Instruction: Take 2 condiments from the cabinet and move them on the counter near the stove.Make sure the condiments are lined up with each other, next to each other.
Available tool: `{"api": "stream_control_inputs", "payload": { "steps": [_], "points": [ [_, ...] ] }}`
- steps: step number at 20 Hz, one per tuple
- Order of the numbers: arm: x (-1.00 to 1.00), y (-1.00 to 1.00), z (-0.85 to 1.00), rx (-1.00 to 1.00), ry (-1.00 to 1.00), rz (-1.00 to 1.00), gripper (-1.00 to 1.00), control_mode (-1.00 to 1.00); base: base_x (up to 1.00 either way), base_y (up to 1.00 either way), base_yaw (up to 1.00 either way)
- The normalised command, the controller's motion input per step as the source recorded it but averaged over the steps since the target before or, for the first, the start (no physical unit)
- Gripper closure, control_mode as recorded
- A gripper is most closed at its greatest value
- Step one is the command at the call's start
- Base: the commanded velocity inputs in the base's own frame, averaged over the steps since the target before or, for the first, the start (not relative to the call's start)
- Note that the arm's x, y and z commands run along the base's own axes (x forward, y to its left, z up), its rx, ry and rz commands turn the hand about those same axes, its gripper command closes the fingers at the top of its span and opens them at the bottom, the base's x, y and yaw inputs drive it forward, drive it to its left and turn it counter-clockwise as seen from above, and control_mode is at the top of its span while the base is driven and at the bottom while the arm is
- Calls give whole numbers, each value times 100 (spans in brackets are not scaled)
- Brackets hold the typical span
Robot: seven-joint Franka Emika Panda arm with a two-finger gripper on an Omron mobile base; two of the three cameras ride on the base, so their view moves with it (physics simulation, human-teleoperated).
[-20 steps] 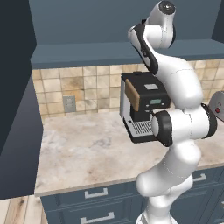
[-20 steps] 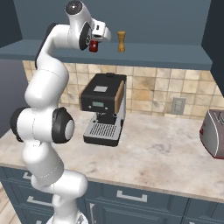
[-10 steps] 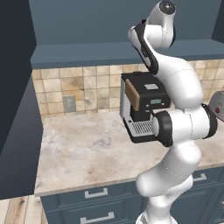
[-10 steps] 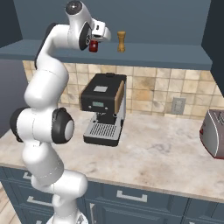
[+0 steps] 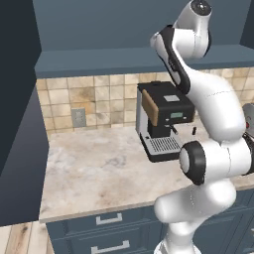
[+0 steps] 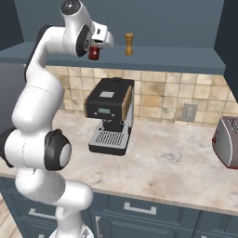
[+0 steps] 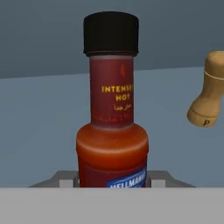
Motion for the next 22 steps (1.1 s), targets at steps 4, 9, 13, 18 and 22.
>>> {"api": "stream_control_inputs", "payload": {
  "steps": [4, 9, 13, 18, 22],
  "points": [
    [-91, 0, -5, 0, -15, 5, 100, -100, 0, 0, 0],
    [-100, 0, 0, 0, -18, 7, 100, -100, 0, 0, 0],
    [-100, 0, 0, -1, -8, 6, 100, -100, 0, 0, 0],
    [-100, 0, 0, 0, -4, 4, 100, -100, 0, 0, 0],
    [-100, 0, 0, 0, -1, 3, 100, -100, 0, 0, 0]
  ]
}}
